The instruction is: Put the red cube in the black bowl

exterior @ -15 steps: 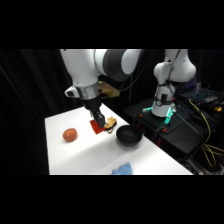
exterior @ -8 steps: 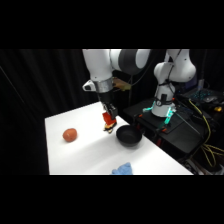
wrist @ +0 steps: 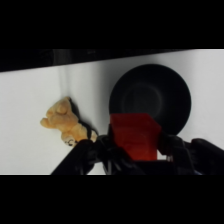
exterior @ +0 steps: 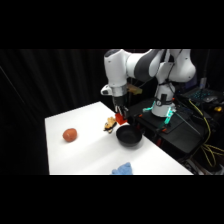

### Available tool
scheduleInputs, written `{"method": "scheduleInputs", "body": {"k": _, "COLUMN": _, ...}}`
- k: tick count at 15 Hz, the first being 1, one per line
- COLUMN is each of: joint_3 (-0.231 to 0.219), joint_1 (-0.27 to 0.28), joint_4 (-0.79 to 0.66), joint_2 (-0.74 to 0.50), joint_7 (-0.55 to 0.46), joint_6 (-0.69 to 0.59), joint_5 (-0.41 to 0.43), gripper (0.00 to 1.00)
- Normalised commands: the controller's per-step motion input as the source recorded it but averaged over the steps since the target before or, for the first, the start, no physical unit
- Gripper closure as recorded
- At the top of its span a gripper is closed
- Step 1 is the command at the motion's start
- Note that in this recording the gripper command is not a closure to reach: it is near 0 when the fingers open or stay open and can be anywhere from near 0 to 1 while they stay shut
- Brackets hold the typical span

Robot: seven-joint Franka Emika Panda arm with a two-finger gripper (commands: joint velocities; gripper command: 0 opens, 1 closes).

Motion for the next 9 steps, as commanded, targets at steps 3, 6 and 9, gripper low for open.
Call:
{"method": "scheduleInputs", "body": {"k": 3, "joint_3": 0.113, "joint_1": 0.062, "joint_4": -0.37, "joint_2": -0.15, "joint_7": 0.0, "joint_6": 0.4, "joint_5": 0.019, "gripper": 1.0}}
{"method": "scheduleInputs", "body": {"k": 6, "joint_3": 0.088, "joint_1": 0.069, "joint_4": -0.03, "joint_2": 0.14, "joint_7": -0.05, "joint_6": 0.31, "joint_5": -0.031, "gripper": 1.0}}
{"method": "scheduleInputs", "body": {"k": 9, "joint_3": 0.025, "joint_1": 0.028, "joint_4": 0.19, "joint_2": 0.29, "joint_7": -0.12, "joint_6": 0.21, "joint_5": -0.078, "gripper": 0.0}}
